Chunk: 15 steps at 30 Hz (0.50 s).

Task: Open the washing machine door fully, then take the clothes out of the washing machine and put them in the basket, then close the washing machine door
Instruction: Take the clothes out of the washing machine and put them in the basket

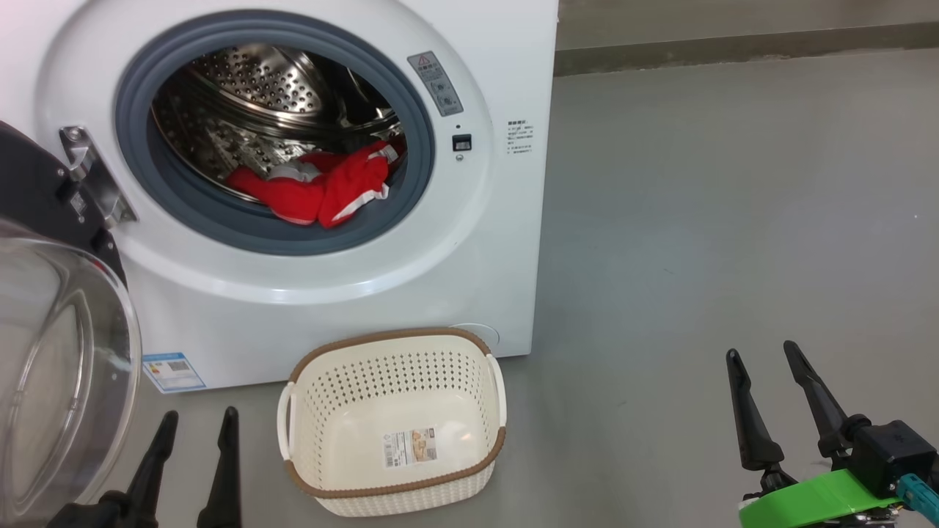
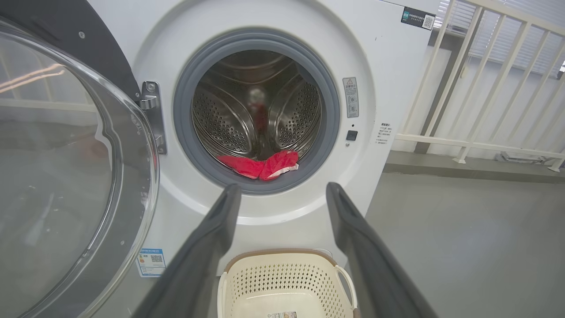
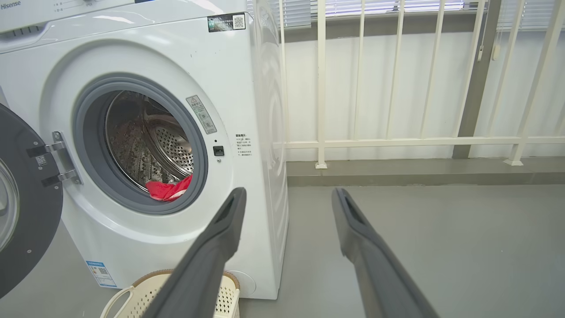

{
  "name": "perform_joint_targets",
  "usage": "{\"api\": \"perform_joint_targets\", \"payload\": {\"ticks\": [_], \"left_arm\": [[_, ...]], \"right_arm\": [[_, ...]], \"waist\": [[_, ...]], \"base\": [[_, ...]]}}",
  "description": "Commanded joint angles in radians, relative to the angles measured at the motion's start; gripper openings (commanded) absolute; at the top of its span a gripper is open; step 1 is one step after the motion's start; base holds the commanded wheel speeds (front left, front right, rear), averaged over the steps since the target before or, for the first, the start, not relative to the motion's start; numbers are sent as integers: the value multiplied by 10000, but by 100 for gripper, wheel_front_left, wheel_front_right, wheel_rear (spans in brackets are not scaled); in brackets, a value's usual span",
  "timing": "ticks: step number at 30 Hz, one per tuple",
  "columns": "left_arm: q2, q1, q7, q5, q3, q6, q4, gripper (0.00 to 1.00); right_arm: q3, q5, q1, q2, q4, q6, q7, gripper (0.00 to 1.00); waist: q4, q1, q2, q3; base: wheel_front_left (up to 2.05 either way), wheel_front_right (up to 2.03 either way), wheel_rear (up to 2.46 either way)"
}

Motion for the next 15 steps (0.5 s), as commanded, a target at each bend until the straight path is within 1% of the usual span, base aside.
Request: {"api": "perform_joint_targets", "payload": {"ticks": [1,5,8,12,15], "left_arm": [[191,-245,21,15,366,99,-329,100],[209,-245,68,23,324,125,-395,100],[202,-252,84,5,267,120,-474,100],[112,-291,49,-230,217,-12,-597,100],[186,-301,15,-276,97,-200,-731,100]], "right_arm": [[265,17,-126,-108,-240,62,-64,100],[282,37,-149,-108,-221,62,-64,100],[299,30,-179,-108,-193,62,-64,100],[299,34,-198,-108,-184,62,-64,100],[275,51,-216,-108,-194,62,-64,100]], "waist": [[7,0,0,18],[-3,0,0,38],[-9,0,0,66],[-11,0,0,106],[5,0,0,143]], "base": [[81,-114,33],[111,-146,35],[149,-184,35],[176,-224,48],[155,-175,20]]}}
